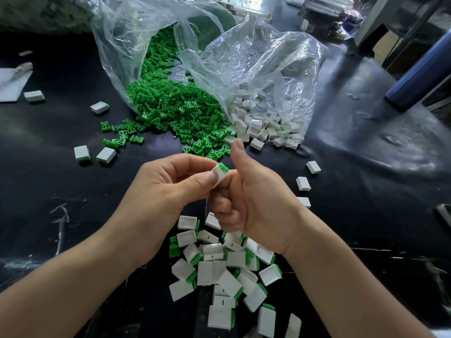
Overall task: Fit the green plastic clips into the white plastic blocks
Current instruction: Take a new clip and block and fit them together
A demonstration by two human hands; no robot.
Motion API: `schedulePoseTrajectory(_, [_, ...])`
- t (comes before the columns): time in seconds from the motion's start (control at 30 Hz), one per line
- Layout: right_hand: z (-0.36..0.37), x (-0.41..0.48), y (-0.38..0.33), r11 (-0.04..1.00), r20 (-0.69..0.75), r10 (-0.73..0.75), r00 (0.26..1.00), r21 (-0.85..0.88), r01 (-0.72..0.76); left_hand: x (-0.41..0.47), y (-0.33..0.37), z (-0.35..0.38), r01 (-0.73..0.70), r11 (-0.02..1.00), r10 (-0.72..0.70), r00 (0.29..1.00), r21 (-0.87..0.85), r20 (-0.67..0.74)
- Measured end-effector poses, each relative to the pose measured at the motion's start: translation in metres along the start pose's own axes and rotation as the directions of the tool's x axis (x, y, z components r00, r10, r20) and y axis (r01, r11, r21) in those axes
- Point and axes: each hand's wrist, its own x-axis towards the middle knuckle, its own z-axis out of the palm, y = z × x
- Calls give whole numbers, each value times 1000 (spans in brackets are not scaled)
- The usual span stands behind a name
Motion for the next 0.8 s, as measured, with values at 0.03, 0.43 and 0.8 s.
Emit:
schedulePoseTrajectory(0.03, [-2, -1, -1, 999, -38, -28, 999, -46, 26, 0, 0, -1, -8, 1000, 9, 1000, 14, -21])
schedulePoseTrajectory(0.43, [-52, 5, -12, 528, -476, -718, 509, -848, -48, -10, 7, 5, -40, 942, -18, 985, 332, 171])
schedulePoseTrajectory(0.8, [-62, 26, -2, 165, -335, -504, 796, -942, -292, -6, 5, 2, -37, 958, 12, 996, 283, 87])
